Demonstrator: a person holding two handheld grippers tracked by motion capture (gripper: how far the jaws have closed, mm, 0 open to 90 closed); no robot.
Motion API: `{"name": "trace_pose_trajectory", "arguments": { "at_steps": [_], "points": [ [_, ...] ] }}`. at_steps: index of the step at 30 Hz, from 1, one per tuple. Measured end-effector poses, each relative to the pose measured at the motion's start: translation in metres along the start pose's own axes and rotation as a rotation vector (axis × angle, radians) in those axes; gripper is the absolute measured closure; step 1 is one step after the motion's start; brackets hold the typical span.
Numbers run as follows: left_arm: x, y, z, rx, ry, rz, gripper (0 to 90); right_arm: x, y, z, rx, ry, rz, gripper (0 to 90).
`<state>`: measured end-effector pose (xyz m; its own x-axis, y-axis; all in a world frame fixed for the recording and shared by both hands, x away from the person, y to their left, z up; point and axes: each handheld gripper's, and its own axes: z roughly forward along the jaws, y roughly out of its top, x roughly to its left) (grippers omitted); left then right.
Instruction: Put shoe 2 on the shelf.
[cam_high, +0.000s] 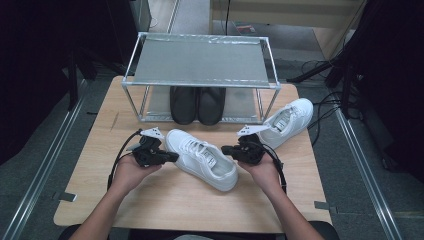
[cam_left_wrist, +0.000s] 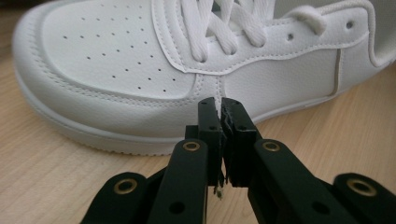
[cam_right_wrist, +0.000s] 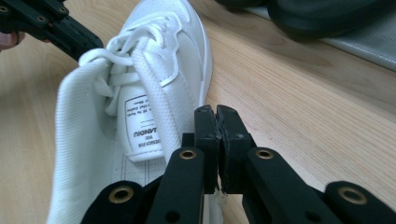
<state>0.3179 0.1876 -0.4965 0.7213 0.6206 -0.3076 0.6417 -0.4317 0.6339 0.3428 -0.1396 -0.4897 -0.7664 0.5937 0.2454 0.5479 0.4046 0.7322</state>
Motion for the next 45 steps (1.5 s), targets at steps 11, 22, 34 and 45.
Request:
{"name": "trace_pose_trajectory", "arguments": {
  "at_steps": [11,22,34,45],
  "points": [
    [0.003,-0.002,0.008,0.000,0.018,0.010,88.5,0.012,-0.005,0.009,0.031,0.022,-0.024,90.0],
    [0.006,0.000,0.010,-0.008,0.020,-0.001,87.9,0.040,-0.006,0.023,0.041,0.050,-0.100,90.0],
    [0.008,0.003,0.012,-0.026,0.055,-0.016,89.6,0.044,-0.005,0.033,0.028,0.035,-0.090,90.0],
    [0.020,0.006,0.010,-0.040,0.032,-0.035,85.4,0.039,-0.003,0.034,0.026,0.047,-0.082,83.3]
  ]
}}
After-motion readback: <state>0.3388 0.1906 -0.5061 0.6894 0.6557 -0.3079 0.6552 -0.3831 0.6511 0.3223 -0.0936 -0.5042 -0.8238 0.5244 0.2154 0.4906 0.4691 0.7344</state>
